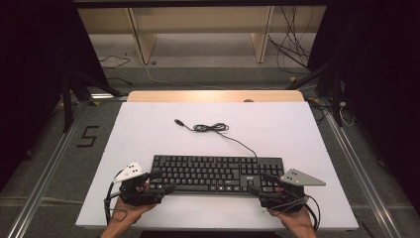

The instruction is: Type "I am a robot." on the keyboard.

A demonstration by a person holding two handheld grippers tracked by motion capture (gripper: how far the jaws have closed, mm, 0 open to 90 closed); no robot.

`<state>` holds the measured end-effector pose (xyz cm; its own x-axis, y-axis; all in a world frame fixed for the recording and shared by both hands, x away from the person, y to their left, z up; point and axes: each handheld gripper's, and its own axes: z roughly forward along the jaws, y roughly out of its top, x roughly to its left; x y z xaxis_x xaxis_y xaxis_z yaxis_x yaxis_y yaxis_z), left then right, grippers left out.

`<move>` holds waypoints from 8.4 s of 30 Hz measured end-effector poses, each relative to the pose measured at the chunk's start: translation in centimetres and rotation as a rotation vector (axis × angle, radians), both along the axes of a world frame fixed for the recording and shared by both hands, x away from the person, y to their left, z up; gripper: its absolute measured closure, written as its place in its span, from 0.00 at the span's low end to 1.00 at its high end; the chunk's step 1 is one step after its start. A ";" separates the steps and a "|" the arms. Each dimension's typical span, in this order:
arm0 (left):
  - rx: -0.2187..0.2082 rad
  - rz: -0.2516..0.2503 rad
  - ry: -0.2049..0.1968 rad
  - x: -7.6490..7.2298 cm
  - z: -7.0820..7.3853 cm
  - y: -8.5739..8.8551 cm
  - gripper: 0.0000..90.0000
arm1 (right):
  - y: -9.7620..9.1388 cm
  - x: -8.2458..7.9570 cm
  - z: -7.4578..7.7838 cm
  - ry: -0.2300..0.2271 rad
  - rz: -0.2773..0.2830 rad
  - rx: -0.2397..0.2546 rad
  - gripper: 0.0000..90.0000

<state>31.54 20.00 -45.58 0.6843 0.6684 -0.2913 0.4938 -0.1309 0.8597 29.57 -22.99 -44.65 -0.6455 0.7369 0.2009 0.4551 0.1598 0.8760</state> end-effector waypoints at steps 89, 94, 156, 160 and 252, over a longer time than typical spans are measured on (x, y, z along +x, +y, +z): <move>0.193 0.160 0.137 2.2 -1.8 1.9 0.99 | 13.6 8.4 -2.0 0.131 0.102 -0.174 1.00; 0.202 0.158 0.143 2.3 -1.9 2.0 0.99 | 14.2 8.8 -2.3 0.142 0.101 -0.187 1.00; 0.247 0.164 0.187 2.8 -2.7 2.2 0.99 | 15.8 9.4 -3.4 0.176 0.103 -0.229 1.00; 0.254 0.161 0.185 2.8 -2.7 2.2 0.99 | 15.8 9.4 -3.4 0.179 0.102 -0.226 1.00; 0.030 0.113 0.001 1.8 -0.8 2.0 0.32 | 14.8 5.0 -3.3 0.188 0.252 -0.185 1.00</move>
